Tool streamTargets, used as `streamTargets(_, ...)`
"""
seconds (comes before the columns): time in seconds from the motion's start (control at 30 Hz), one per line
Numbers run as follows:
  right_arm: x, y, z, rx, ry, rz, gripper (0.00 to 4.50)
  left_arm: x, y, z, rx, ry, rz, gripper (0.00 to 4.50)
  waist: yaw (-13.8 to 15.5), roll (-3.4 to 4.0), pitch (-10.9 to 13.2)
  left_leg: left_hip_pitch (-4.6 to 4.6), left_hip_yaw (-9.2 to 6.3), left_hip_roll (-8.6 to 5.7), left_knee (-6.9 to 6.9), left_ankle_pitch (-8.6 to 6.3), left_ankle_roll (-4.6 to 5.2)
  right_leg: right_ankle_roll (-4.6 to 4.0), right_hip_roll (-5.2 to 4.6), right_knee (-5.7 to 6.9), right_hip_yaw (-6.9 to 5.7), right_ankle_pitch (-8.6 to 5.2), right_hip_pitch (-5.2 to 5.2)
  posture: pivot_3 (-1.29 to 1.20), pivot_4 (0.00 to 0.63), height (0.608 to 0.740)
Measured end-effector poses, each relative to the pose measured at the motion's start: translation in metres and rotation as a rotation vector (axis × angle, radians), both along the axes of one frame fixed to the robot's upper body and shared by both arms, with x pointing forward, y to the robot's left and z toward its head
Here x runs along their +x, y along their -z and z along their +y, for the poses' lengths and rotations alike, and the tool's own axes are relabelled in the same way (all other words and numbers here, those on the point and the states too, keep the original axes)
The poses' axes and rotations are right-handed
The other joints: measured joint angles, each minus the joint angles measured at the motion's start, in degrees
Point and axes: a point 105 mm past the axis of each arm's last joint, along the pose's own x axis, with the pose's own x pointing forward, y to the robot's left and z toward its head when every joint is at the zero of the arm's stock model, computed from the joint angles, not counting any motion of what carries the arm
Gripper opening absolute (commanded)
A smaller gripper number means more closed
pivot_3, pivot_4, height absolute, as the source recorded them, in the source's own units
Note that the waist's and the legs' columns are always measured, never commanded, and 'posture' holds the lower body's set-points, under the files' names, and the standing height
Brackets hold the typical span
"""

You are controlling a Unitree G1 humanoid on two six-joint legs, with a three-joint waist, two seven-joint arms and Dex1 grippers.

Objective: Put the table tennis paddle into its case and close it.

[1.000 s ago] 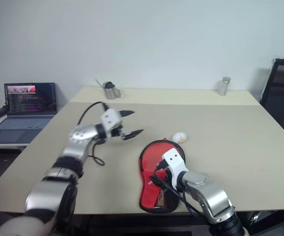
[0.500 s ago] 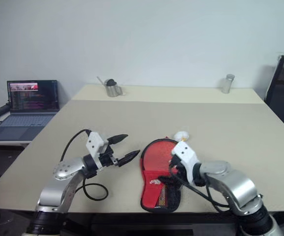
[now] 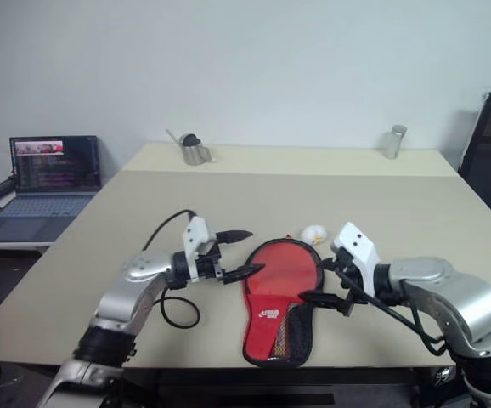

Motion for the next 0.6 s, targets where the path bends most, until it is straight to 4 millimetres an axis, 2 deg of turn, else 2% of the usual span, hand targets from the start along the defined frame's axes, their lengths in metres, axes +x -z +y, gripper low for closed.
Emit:
streamTargets(0.1,0.009,-0.004,-0.003,0.009,0.038,-0.028,4.50,0.001,0.010,-0.008,0.041,0.066,0.049,4.48,-0.02,-0.02,0.04,-0.01,0.03,-0.01,0.00,-0.01,0.01,0.00,0.00,0.00,0.04,0.00,-0.02,0.00,0.150,0.740)
streamTargets(0.23,0.025,-0.011,-0.005,0.032,0.100,-0.073,4.50,-0.005,0.038,-0.019,0.127,0.149,0.095,4.48,-0.09,-0.01,0.07,-0.04,0.05,0.00,-0.01,-0.02,0.03,-0.01,0.00,0.00,0.07,0.00,-0.08,0.00,0.150,0.740)
streamTargets(0.33,0.038,-0.017,-0.006,0.050,0.146,-0.105,4.50,-0.005,0.050,-0.029,0.123,0.161,0.111,4.48,-0.02,-0.03,0.13,-0.09,0.05,0.00,0.02,-0.02,0.03,-0.01,0.00,0.01,0.07,0.00,-0.11,0.00,0.150,0.740)
streamTargets(0.43,0.052,-0.019,-0.010,0.050,0.197,-0.115,4.50,-0.004,0.059,-0.035,0.118,0.154,0.121,4.48,0.02,-0.03,0.14,-0.14,0.05,0.00,0.02,-0.02,0.03,-0.02,-0.01,0.01,0.07,0.00,-0.14,0.00,0.150,0.740)
streamTargets(0.6,0.079,-0.020,-0.011,0.066,0.249,-0.082,4.50,-0.003,0.060,-0.039,0.113,0.150,0.105,4.48,-0.14,-0.02,0.14,-0.14,0.05,0.00,0.03,-0.02,0.03,-0.02,0.00,0.04,0.07,0.00,-0.16,0.00,0.150,0.740)
